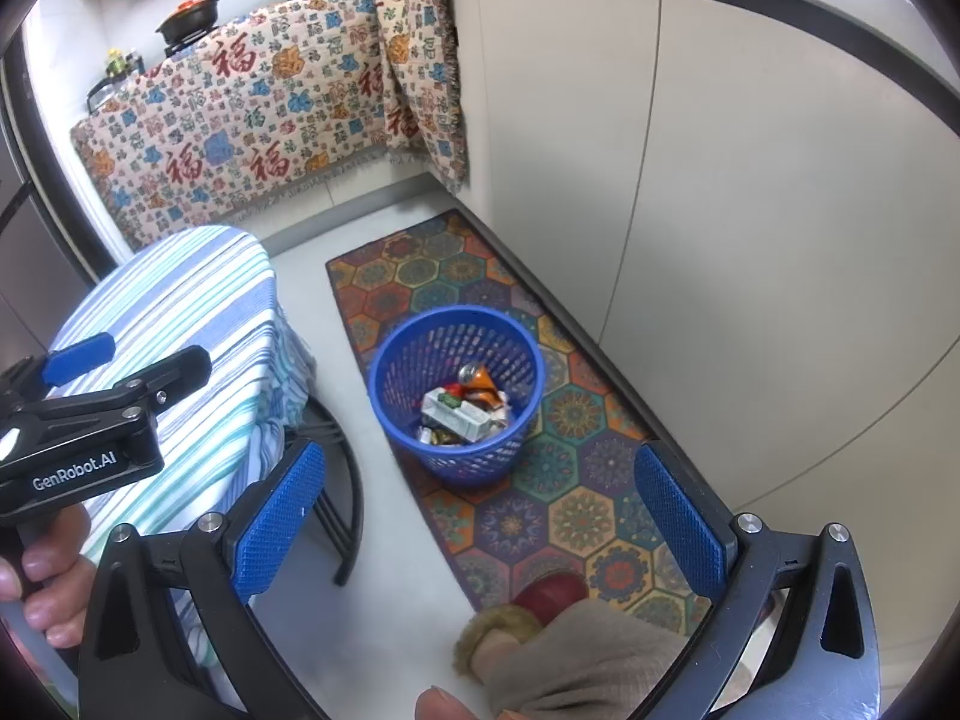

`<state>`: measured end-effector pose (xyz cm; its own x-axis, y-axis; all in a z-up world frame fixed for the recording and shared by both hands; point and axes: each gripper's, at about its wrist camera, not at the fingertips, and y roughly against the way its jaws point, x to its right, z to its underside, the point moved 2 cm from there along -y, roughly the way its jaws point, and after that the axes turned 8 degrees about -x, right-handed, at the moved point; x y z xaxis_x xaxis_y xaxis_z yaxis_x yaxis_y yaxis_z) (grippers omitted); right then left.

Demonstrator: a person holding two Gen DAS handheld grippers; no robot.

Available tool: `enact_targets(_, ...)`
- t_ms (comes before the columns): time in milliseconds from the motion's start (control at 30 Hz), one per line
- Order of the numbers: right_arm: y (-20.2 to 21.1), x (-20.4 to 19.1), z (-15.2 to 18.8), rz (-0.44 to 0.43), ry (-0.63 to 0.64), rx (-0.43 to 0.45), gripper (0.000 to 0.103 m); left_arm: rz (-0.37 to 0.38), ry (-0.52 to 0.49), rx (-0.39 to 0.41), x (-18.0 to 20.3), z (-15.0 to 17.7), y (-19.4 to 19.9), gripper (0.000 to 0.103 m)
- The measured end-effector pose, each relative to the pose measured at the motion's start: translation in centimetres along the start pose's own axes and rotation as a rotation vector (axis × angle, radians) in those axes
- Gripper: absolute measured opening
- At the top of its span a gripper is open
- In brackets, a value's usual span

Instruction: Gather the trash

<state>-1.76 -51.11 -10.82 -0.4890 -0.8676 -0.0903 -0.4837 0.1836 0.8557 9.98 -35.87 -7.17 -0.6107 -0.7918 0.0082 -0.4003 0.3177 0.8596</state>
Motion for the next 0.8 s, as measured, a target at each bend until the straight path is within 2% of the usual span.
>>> enact_targets(800, -0.02, 0.07, -0.28, 0.003, -0.001, -0.001, 0.103, -0.004, -0.015, 0.006, 0.23, -0.16, 0.14, 0.103)
